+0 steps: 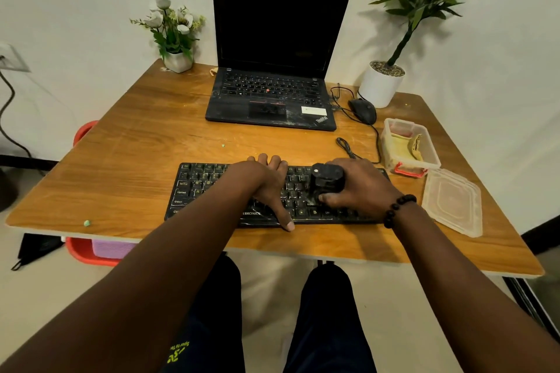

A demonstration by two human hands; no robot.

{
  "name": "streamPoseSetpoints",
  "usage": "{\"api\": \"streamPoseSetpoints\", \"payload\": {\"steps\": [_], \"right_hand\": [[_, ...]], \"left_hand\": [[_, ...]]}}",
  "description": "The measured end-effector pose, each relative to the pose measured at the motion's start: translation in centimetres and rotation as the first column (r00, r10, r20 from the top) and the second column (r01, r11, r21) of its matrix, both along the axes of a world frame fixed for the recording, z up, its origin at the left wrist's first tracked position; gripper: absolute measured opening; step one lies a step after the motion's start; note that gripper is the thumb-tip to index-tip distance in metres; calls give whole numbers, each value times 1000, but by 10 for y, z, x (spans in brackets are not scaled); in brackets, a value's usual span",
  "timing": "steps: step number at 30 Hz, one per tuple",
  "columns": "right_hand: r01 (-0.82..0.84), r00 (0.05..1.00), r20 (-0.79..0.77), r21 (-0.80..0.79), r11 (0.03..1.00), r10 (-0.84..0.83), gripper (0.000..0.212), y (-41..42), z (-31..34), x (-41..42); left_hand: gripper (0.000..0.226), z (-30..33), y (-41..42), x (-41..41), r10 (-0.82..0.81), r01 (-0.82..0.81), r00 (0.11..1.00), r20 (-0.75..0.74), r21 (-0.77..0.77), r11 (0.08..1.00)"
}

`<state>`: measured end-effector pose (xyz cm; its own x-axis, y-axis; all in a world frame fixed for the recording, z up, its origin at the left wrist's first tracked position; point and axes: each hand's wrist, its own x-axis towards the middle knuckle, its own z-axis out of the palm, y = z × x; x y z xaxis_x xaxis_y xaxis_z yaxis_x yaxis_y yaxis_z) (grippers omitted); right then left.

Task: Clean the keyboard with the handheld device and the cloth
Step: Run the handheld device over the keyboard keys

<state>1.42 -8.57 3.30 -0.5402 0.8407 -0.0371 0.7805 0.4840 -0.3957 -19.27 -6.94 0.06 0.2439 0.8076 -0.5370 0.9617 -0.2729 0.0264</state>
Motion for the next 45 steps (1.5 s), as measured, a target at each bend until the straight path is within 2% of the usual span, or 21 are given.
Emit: {"api": "streamPoseSetpoints", "payload": {"steps": [1,3,5,7,9,13,15,18,20,22,24,27,29,31,33,35,37,40,42,45], "right_hand": [[9,999,49,78,997,-13,30,4,3,0],[72,997,6,145,987,-73,31,8,5,-1],[91,988,-127,47,995,-85,38,5,4,-5],[28,986,-161,-41,999,-34,39,-1,-2,-8],[-29,996,-90,-32,999,26,34,-2,-6,-8],[-99,985,158,165,981,73,33,7,2,-11],[-85,991,115,192,978,63,36,5,2,-18],[-85,996,5,51,995,84,38,0,1,-24],[-115,989,100,45,992,110,36,2,5,-25],[-159,964,235,122,980,127,33,6,10,-28],[-187,959,243,157,970,146,30,9,11,-33],[-232,957,197,78,970,213,32,10,10,-35],[-240,937,274,56,969,216,36,15,13,-32],[-252,917,350,126,960,194,35,21,19,-29],[-212,954,247,150,966,171,30,24,21,-27],[-182,976,132,78,980,171,28,19,19,-25],[-200,969,155,21,980,195,31,15,14,-24],[-208,956,233,106,972,179,32,17,11,-27],[-164,973,182,131,978,139,30,18,12,-27],[-162,982,108,47,986,156,30,15,10,-27]], "left_hand": [[148,0,0,0,-1,1,1000,-4,-3,1000],[148,0,1,1,5,-5,1000,-7,-9,1000],[149,-2,2,0,10,-10,1000,-3,-8,1000],[149,-2,2,-1,11,-11,1000,1,-7,1000],[147,-2,1,-1,2,-2,1000,0,-6,1000],[146,0,-1,0,1,-1,1000,8,6,1000],[145,-1,-1,-1,2,-2,1000,10,7,1000],[146,-3,1,-1,2,-2,1000,7,7,1000],[147,-4,2,-1,4,-4,1000,2,5,1000],[146,-4,2,-1,3,-3,1000,6,0,1000],[144,-4,2,-2,-2,2,1000,15,-1,1000],[143,-2,1,-3,-1,1,1000,28,4,1000],[144,-2,1,-2,1,-1,1000,20,9,1000],[146,-2,1,-1,7,-7,1000,10,7,1000],[146,-3,2,-1,5,-5,1000,4,5,1000],[146,-4,2,-2,6,-6,1000,17,9,1000],[147,-4,1,-3,12,-12,1000,25,6,1000],[146,-4,2,-2,8,-8,1000,21,7,1000],[145,-3,1,-2,7,-7,1000,21,7,1000],[146,-4,1,-3,7,-7,1000,23,10,1000]]}}
